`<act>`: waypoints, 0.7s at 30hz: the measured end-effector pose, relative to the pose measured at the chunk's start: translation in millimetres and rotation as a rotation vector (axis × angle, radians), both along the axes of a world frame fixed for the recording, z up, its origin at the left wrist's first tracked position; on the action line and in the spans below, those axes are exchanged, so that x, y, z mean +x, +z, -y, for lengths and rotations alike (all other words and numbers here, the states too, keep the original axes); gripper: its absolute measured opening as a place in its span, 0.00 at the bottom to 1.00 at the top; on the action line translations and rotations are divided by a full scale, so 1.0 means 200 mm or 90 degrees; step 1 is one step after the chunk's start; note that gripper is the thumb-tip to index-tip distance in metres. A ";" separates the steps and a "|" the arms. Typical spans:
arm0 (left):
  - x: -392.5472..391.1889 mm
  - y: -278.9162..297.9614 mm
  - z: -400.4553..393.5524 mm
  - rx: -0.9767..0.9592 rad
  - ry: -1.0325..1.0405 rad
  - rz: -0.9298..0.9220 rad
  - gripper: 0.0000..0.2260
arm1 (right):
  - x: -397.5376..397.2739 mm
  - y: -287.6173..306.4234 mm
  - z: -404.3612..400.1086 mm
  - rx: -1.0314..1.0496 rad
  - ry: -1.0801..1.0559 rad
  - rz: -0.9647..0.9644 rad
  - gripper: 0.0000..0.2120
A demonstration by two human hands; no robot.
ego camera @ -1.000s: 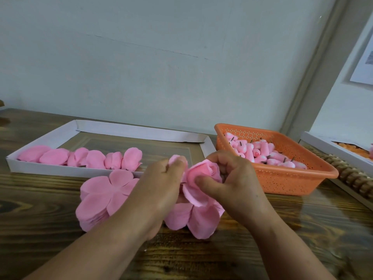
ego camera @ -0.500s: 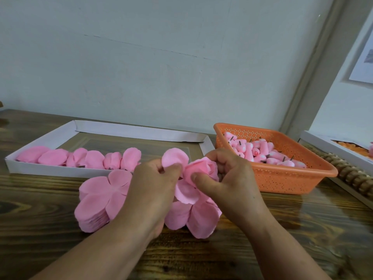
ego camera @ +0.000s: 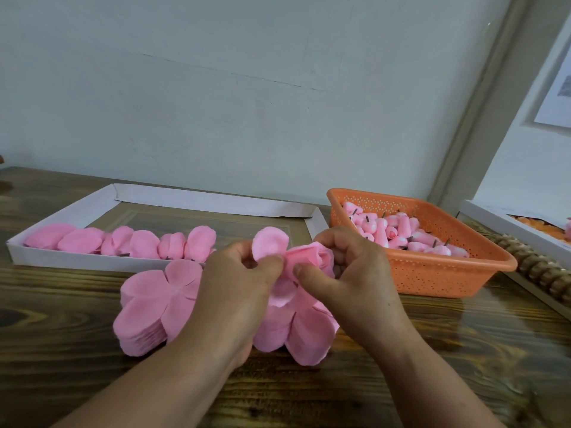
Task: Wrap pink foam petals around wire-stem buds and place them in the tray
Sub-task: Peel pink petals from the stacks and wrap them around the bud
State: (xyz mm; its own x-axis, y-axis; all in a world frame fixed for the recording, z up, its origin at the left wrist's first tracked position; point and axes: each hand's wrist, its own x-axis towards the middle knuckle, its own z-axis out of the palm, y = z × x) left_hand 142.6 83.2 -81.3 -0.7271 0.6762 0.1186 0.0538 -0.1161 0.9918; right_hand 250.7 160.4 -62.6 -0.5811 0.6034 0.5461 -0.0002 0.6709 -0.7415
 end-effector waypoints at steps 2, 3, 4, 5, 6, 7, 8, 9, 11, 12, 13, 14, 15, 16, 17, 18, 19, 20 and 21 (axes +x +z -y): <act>0.01 0.01 0.00 0.003 0.017 -0.003 0.03 | 0.00 0.00 0.00 0.008 -0.005 0.002 0.08; 0.01 0.01 0.00 0.006 0.022 -0.006 0.03 | 0.00 0.00 0.00 0.008 -0.012 0.003 0.08; 0.01 0.01 0.00 0.007 0.023 -0.012 0.03 | -0.01 0.00 -0.01 0.004 -0.017 0.001 0.08; 0.02 0.01 0.00 0.007 0.020 -0.021 0.03 | -0.01 0.00 -0.01 -0.001 -0.020 -0.001 0.09; 0.02 0.02 0.01 0.005 0.012 -0.031 0.03 | -0.01 0.00 -0.01 -0.005 -0.023 -0.001 0.09; 0.02 0.02 0.01 0.003 0.001 -0.040 0.03 | -0.01 0.00 -0.01 -0.005 -0.025 0.000 0.09; 0.02 0.01 0.01 0.001 -0.011 -0.048 0.03 | 0.00 0.00 -0.01 -0.003 -0.027 0.004 0.09; 0.02 0.01 0.01 -0.003 -0.017 -0.057 0.04 | 0.00 0.00 -0.01 -0.001 -0.028 0.007 0.09; 0.02 0.01 0.01 -0.007 -0.010 -0.076 0.04 | 0.00 0.00 -0.01 -0.003 -0.028 0.010 0.08; 0.02 0.00 0.01 -0.006 -0.003 -0.083 0.03 | 0.00 0.00 0.00 -0.006 -0.029 0.010 0.08; 0.01 0.00 0.01 -0.003 -0.001 -0.083 0.03 | -0.01 0.00 -0.01 -0.010 -0.030 0.008 0.08; 0.01 0.00 0.01 0.000 -0.004 -0.077 0.04 | 0.00 0.00 -0.01 -0.014 -0.031 0.008 0.07; 0.01 0.00 0.01 0.001 -0.010 -0.071 0.04 | -0.01 0.00 -0.01 -0.017 -0.032 0.009 0.07; 0.01 0.00 0.00 0.002 -0.017 -0.065 0.05 | -0.01 0.00 -0.01 -0.020 -0.032 0.012 0.07; 0.01 -0.01 0.00 0.002 -0.023 -0.061 0.06 | -0.01 0.00 0.00 -0.024 -0.031 0.015 0.06; 0.01 -0.01 0.00 -0.001 -0.024 -0.060 0.06 | -0.01 0.00 0.00 -0.027 -0.028 0.016 0.06; 0.01 -0.01 0.00 -0.005 -0.020 -0.060 0.06 | -0.01 0.00 0.00 -0.028 -0.025 0.019 0.06; 0.01 -0.01 0.01 -0.008 -0.013 -0.060 0.07 | 0.00 0.00 0.00 -0.027 -0.024 0.023 0.06; 0.01 -0.01 0.01 -0.009 -0.005 -0.056 0.08 | 0.00 0.01 -0.01 -0.023 -0.022 0.029 0.06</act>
